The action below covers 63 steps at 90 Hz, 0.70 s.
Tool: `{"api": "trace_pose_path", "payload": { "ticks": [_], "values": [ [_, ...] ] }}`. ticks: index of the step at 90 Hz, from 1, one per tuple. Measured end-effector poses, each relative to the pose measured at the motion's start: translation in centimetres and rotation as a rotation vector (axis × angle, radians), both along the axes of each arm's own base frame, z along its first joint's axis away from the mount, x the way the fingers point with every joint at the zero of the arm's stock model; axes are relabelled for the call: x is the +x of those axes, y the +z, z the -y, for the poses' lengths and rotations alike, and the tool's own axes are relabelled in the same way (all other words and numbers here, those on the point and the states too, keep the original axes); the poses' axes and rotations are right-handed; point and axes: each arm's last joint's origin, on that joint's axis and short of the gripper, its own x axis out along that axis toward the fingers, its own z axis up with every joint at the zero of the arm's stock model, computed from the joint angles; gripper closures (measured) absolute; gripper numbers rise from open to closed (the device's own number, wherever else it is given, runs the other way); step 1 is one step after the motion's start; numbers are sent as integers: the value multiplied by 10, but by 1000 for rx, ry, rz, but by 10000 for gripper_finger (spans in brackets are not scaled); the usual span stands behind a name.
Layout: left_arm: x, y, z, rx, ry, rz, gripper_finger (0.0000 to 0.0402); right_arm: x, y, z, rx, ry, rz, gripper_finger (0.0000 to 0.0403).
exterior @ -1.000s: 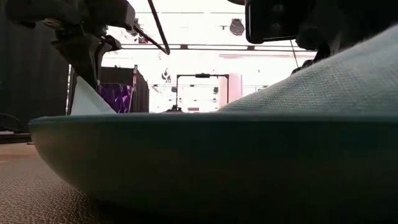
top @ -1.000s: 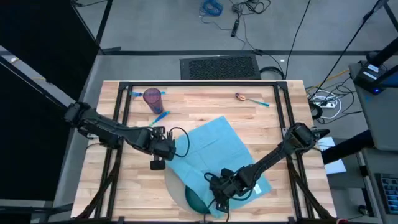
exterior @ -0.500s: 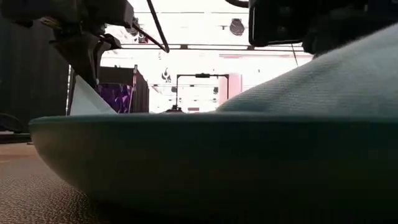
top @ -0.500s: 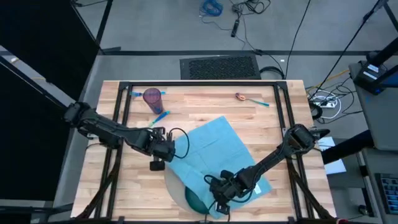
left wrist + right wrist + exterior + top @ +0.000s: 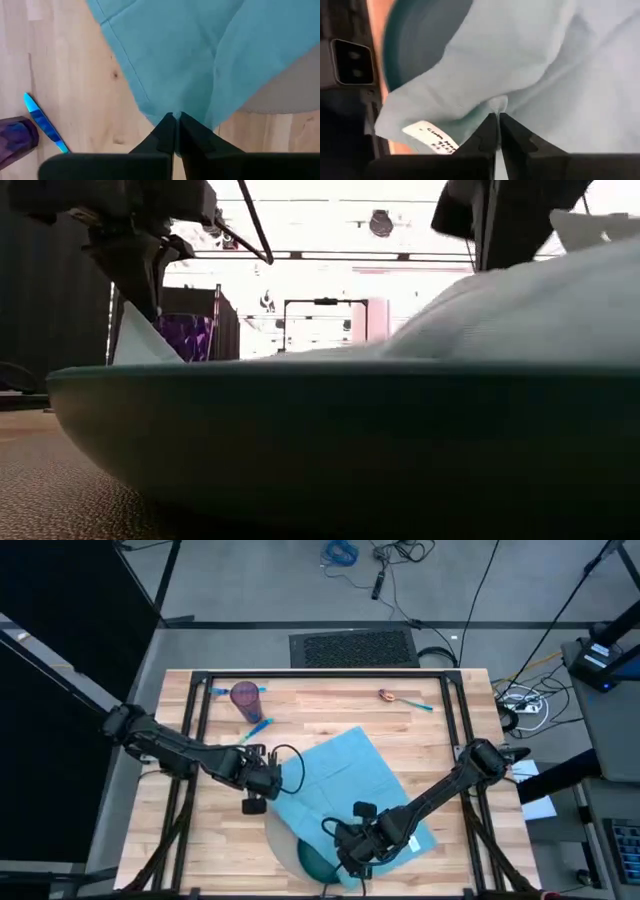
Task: Set table place
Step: Fold the blue napkin
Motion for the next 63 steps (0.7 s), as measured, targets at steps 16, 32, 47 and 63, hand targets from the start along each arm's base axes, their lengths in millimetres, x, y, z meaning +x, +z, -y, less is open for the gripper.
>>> {"api": "trace_pose_path", "payload": {
  "ticks": [16,32,47,63],
  "values": [
    [-1,0,2,49,-3,18,402,-6,11,5,-71,-19,-66,403],
    [6,3,0,182,21,127,402,-16,20,20,-233,-103,-156,403],
    [15,9,1,236,-12,227,402,-24,38,39,-354,-181,-160,403],
    [21,20,-1,360,19,300,402,-49,82,69,-450,-284,-80,403]
  ]
}}
